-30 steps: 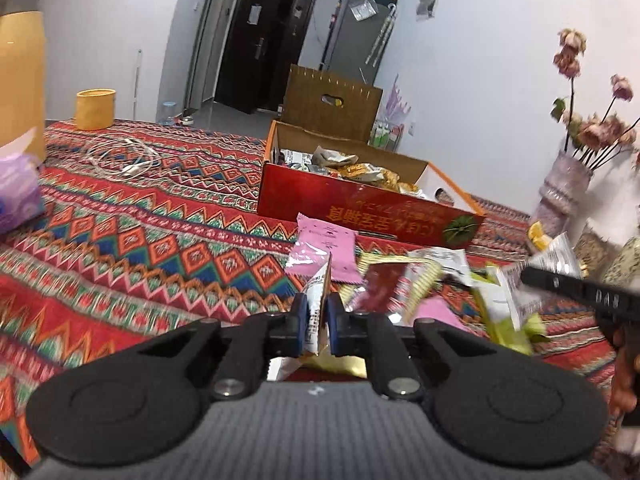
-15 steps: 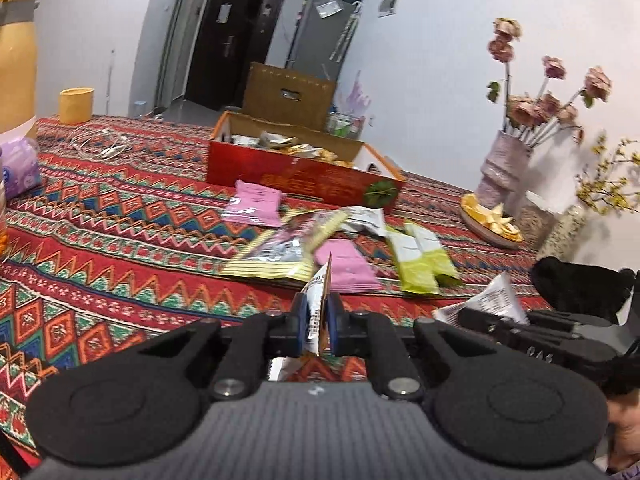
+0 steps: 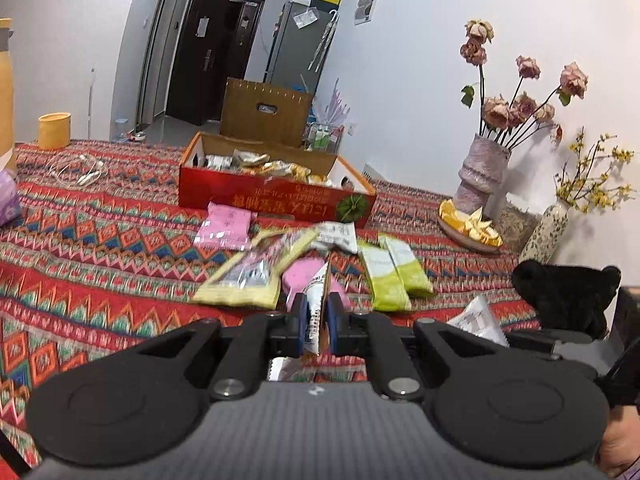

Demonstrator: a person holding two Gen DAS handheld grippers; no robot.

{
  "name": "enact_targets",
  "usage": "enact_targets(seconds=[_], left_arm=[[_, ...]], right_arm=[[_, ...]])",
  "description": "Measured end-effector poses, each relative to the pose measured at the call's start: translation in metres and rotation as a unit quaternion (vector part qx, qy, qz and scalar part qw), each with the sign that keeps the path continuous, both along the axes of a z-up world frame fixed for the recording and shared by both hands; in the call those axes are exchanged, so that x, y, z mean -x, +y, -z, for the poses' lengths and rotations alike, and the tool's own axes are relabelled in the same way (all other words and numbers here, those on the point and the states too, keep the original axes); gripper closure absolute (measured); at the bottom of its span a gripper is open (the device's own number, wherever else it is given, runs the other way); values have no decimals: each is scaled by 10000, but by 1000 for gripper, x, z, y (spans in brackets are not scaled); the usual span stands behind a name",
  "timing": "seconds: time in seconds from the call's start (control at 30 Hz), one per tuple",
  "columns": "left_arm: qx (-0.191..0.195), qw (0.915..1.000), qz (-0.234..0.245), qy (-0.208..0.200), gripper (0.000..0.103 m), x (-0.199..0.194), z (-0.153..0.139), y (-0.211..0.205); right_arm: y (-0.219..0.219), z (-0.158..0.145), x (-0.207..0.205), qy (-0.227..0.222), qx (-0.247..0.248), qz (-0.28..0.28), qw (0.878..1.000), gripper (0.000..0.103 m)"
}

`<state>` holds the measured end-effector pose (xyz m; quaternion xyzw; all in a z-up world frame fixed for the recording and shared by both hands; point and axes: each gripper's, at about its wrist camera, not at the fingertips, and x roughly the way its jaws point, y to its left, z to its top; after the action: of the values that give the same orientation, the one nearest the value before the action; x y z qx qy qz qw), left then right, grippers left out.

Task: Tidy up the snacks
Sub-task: 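Lift both held white packets and carry them over the orange box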

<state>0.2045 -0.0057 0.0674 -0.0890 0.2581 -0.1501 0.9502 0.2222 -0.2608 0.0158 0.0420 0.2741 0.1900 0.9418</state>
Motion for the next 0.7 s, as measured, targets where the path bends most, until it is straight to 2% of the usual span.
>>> enact_targets(seconds=[0.13,0.37,0.57,0.7], left_arm=[[36,9997,105,-226,92,-30,-21,3],[-56,9975,141,-689,92,-111,-58,6],[-64,9979,113,-628,92,-203,-64,7],[-110,9990,18,-432,92,-270,-52,7]], right_arm=[[-1,-13,-21,-114,-167,-212,9996,91],[5,-49,-89,-568,-15,-378,9977,91],[12,-72,-187,-542,-299,-488,9969,91],[26,-71,-272,-226,-447,-488,9976,91]])
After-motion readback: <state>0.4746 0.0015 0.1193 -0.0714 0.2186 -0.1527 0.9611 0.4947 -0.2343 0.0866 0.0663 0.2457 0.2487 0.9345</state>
